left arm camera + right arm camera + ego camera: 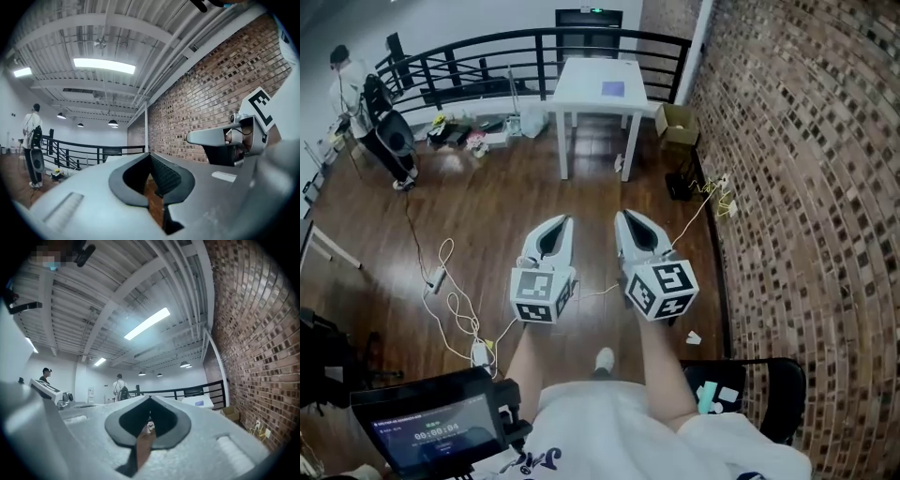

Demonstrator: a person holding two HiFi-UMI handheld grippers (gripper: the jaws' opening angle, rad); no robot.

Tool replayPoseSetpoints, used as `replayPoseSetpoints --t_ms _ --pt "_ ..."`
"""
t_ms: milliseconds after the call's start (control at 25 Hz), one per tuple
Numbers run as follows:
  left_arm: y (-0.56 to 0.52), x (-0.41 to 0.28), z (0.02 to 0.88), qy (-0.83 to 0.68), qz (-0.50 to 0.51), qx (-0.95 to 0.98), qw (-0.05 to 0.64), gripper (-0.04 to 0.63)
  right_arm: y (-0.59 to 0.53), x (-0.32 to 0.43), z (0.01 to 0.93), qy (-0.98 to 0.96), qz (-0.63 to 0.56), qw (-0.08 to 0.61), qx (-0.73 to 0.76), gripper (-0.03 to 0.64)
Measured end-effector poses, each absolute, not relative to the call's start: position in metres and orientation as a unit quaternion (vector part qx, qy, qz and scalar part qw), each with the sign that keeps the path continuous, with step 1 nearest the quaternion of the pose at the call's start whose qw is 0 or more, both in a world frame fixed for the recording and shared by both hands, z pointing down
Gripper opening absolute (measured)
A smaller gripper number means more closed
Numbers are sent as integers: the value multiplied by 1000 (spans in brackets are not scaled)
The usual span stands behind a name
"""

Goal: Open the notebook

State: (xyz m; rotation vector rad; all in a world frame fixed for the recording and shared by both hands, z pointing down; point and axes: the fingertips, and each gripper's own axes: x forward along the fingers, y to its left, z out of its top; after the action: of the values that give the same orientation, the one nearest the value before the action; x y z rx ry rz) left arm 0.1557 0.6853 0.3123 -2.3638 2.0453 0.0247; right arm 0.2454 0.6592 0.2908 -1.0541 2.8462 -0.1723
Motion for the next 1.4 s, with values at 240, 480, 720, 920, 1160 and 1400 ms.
replayPoseSetpoints --t_ms 240,480,720,920,1160,1400 --pt "603 163 329 651 -7 -759 4 15 562 258 326 928 -96 28 -359 -11" --pt "524 135 363 662 -33 -748 -32 15 481 241 382 924 -139 -21 -355 -11" --pt "402 79 370 657 -16 -753 -28 15 371 183 399 923 -132 -51 -357 -11" --pt "290 14 345 647 18 -762 -23 15 276 115 366 933 -91 -53 -344 -11" --pt "195 -50 342 648 42 -760 -27 15 196 62 360 933 -77 -48 -350 -11" --pt "106 -66 372 650 23 -758 -48 15 102 42 396 932 -105 -63 -340 -11"
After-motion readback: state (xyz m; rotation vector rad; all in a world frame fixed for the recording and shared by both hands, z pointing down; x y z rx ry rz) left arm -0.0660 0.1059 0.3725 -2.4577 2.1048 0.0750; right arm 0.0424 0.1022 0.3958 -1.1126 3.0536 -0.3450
